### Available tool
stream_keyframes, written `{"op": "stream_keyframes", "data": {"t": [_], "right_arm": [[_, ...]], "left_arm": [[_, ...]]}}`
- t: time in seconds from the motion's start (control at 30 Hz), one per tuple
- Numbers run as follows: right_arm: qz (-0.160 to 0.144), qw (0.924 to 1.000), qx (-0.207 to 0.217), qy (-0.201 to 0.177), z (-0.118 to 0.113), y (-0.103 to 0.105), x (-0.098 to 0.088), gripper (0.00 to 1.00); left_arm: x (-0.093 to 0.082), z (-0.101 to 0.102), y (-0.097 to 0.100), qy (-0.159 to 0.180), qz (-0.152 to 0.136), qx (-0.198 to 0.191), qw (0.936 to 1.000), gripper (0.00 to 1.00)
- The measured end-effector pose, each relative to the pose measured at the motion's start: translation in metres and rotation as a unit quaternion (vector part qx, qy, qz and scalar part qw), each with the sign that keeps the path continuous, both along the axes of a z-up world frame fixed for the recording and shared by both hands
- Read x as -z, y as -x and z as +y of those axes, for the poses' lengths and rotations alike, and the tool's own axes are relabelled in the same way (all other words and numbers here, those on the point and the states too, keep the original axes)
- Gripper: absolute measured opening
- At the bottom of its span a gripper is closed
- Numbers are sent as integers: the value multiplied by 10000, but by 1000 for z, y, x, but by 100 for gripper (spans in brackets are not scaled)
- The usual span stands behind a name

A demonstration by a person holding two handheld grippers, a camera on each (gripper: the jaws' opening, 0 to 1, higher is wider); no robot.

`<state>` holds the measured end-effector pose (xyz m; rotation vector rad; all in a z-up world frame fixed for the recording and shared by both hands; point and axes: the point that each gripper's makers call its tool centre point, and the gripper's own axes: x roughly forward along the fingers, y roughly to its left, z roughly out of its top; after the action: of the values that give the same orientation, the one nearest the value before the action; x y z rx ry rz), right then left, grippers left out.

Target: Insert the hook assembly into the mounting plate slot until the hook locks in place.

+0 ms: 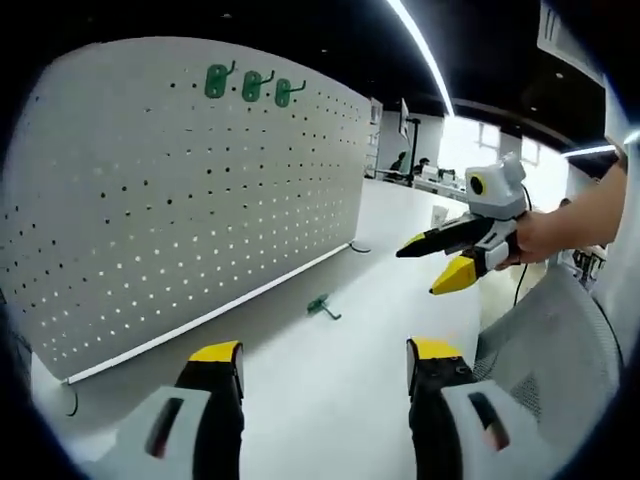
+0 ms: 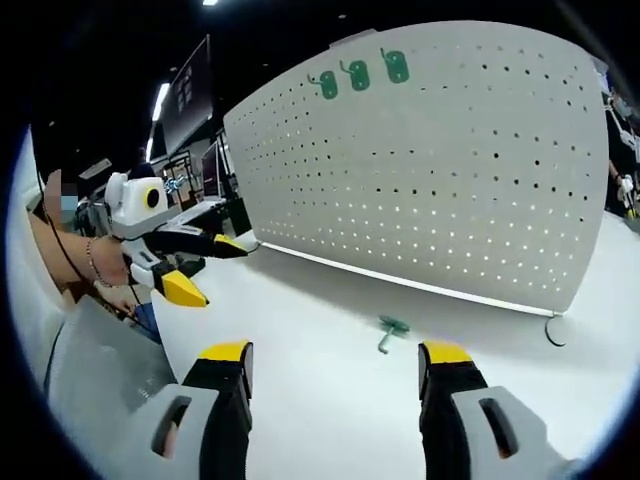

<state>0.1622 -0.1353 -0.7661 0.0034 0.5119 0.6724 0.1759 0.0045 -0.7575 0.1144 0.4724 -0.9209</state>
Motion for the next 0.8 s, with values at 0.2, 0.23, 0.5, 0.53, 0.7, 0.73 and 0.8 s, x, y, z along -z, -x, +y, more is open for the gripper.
{"op": "stream_keyframes", "data": {"t": [0.2, 0.23, 0.5, 0.53, 0.7, 0.73, 0.8], "right_arm": [[28, 10000, -11, 7, 0, 5, 0, 65], [31, 10000, -13, 7, 0, 6, 0, 65], [52, 10000, -7, 18, -3, 8, 1, 64], [52, 10000, -17, 36, -3, 9, 1, 64], [54, 10000, -42, 60, -3, 11, 1, 65], [59, 10000, -50, 58, -3, 11, 1, 65], [61, 9999, -87, 77, -2, 12, 0, 65]], "left_arm": [[0, -13, -7, -154, 51, 382, 9991, 68], [0, -15, -9, -159, 51, 425, 9990, 68], [5, -33, -15, -516, -51, 1026, 9934, 68], [5, -35, -17, -515, -55, 1058, 9930, 68], [8, -44, -25, -649, -48, 1281, 9896, 68], [9, -46, -25, -638, -16, 1314, 9893, 69], [10, -50, -27, -704, -45, 1432, 9872, 70]]}}
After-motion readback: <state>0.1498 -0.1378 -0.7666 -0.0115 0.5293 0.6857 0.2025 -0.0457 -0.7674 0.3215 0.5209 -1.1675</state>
